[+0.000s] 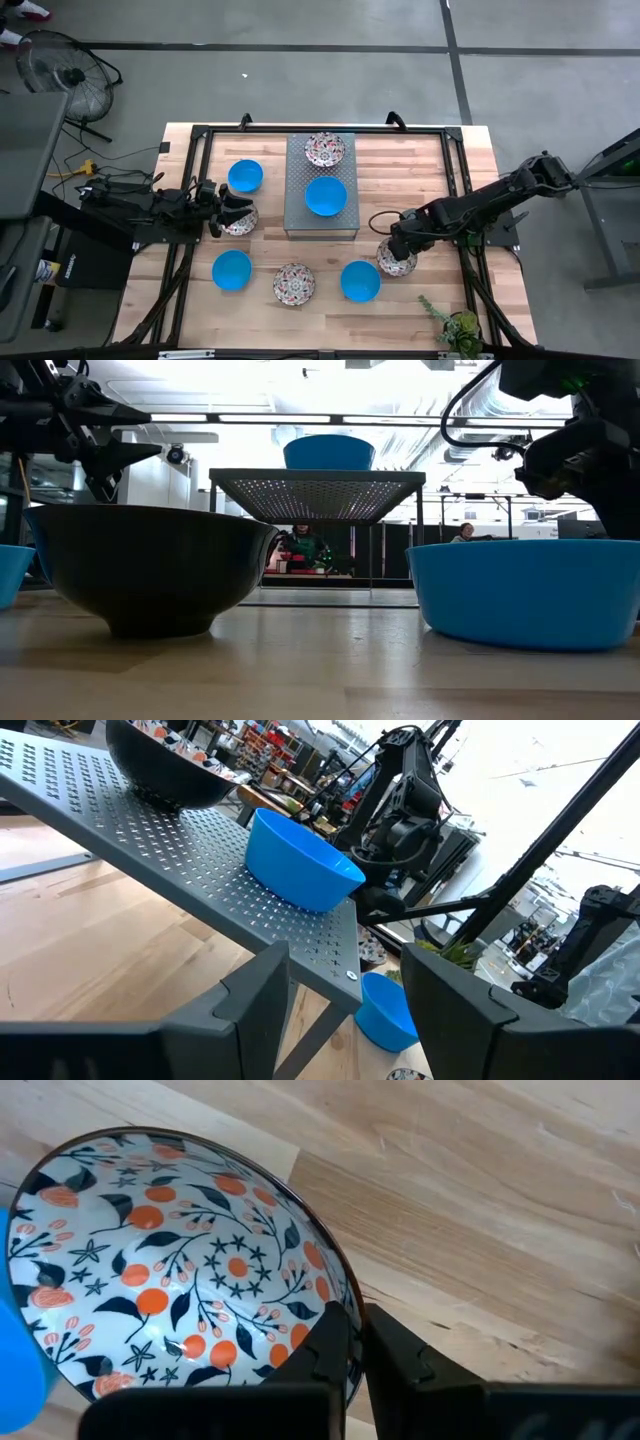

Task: Pick & Place Mini bowls
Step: Stack the white patterned bowl on the white patterned bowl on the shelf

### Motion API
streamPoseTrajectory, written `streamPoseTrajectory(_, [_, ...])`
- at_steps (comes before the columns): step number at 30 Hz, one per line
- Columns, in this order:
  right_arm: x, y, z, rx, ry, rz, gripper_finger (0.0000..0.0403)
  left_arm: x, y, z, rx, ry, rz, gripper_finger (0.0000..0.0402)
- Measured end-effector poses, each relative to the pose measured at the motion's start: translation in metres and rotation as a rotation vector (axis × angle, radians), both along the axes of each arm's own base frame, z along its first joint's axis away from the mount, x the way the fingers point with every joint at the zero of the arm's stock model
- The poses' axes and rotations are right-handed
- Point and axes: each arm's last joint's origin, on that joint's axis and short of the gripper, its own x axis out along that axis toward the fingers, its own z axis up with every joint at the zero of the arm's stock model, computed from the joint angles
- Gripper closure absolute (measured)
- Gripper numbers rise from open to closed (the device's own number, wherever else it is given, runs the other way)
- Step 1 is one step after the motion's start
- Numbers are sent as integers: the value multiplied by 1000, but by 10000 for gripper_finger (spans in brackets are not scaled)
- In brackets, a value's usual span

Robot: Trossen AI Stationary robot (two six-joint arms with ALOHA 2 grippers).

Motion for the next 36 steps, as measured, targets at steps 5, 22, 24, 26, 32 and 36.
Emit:
streamPoseTrajectory(5, [0, 0, 0, 0, -1, 0, 393, 0, 0, 0, 0, 0, 0, 211])
streamPoseTrajectory(22, [8, -3, 20, -16, -9, -16, 401, 0, 0, 0, 0, 0, 0, 211])
streamPoseTrajectory(24, [10, -4, 23, -28, -14, -22, 401, 0, 0, 0, 0, 0, 0, 211])
streamPoseTrajectory(26, [10, -4, 26, -49, -10, -23, 401, 0, 0, 0, 0, 0, 0, 211])
streamPoseTrajectory(32, [13, -5, 39, -64, -11, -30, 401, 0, 0, 0, 0, 0, 0, 211])
streamPoseTrajectory(36, [15, -6, 47, -78, -19, -38, 401, 0, 0, 0, 0, 0, 0, 211])
